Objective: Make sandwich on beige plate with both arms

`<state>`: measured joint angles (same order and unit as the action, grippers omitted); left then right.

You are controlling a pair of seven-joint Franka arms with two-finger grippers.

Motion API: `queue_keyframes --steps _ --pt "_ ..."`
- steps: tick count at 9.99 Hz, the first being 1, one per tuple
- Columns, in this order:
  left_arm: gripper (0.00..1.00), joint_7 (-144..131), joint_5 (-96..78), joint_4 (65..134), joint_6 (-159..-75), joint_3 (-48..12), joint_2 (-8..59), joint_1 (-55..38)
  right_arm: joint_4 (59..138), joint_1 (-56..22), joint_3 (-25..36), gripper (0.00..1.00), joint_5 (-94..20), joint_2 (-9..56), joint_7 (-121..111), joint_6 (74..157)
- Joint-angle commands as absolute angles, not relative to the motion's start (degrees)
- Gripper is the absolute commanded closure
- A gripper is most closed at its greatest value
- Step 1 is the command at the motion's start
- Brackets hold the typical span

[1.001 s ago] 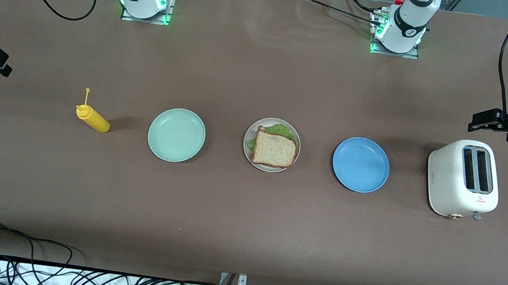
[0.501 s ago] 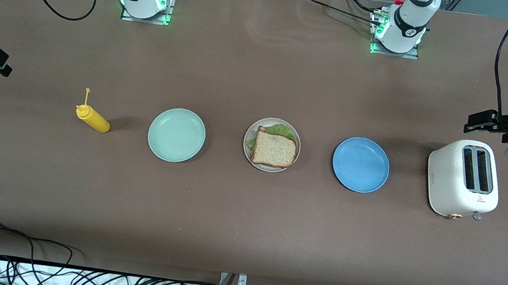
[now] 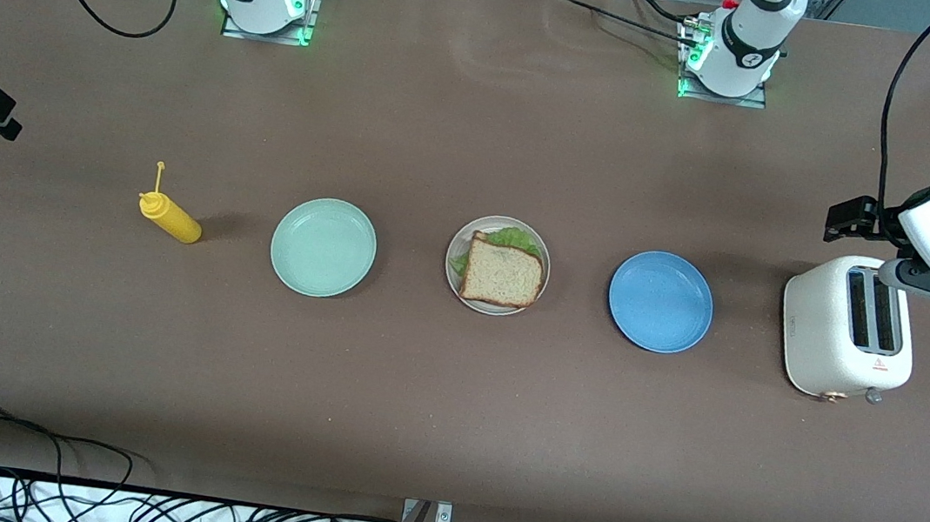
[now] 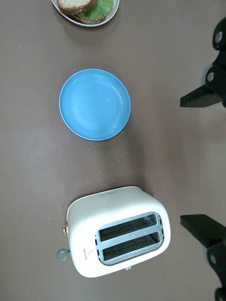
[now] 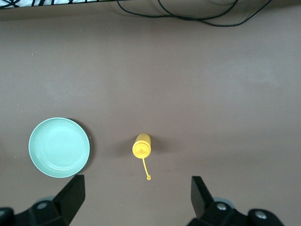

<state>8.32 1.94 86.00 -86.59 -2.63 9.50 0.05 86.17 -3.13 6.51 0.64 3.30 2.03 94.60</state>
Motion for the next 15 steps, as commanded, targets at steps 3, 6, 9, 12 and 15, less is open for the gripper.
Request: queue_keyframes --steps 3,6,9,12,15 --pt "0.0 9.1 2.7 86.6 -86.2 -2.2 8.5 0.3 85.3 -3.0 6.5 0.0 0.8 3.3 1.3 94.0" --pt "0.0 9.6 2.7 88.5 -84.8 -2.2 6.2 1.1 85.3 -3.0 6.5 0.0 0.8 3.3 1.3 93.9" --pt "0.0 9.5 2.7 93.0 -85.1 -2.0 1.5 0.2 85.3 -3.0 6.5 0.0 0.8 3.3 1.3 93.9" --pt "0.0 9.5 2.6 94.0 -85.0 -2.0 0.7 0.8 85.3 -3.0 6.5 0.0 0.8 3.1 1.3 93.8" --pt "0.0 9.5 2.5 92.4 -84.2 -2.1 1.8 1.0 85.3 -2.9 6.7 0.0 0.8 2.8 -0.5 94.0"
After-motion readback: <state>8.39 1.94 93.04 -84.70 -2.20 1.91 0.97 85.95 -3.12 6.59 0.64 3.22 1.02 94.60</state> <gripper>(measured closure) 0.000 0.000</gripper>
